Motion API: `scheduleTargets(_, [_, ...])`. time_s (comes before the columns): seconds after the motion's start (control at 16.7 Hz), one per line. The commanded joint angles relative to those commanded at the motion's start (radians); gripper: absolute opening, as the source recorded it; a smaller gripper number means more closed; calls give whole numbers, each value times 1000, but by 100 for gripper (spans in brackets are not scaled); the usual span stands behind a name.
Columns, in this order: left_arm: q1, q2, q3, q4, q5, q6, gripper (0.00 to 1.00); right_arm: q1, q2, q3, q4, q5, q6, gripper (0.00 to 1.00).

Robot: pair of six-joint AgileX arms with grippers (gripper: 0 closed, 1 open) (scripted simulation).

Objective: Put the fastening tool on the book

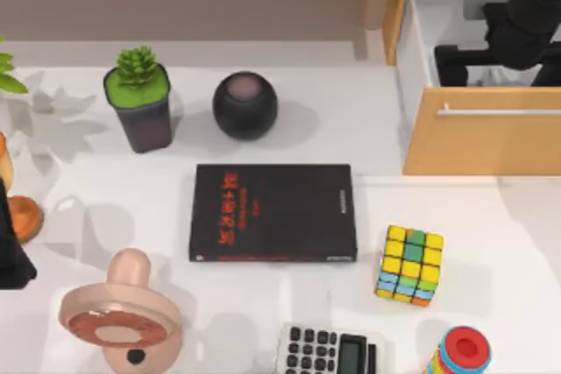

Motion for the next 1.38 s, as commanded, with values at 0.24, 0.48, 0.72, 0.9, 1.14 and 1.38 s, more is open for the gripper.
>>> scheduleTargets(0.24, [0,0,0,0,0,0,100,0,0,0,0,0,0,70])
scheduleTargets(0.48, [0,0,0,0,0,0,100,0,0,0,0,0,0,40])
scheduleTargets(0.72, [0,0,0,0,0,0,100,0,0,0,0,0,0,10])
scheduleTargets(0.9, [0,0,0,0,0,0,100,0,0,0,0,0,0,0])
scheduleTargets(1.14, [0,0,0,0,0,0,100,0,0,0,0,0,0,0])
scheduleTargets(1.38, [0,0,0,0,0,0,100,0,-1,0,0,0,1,0])
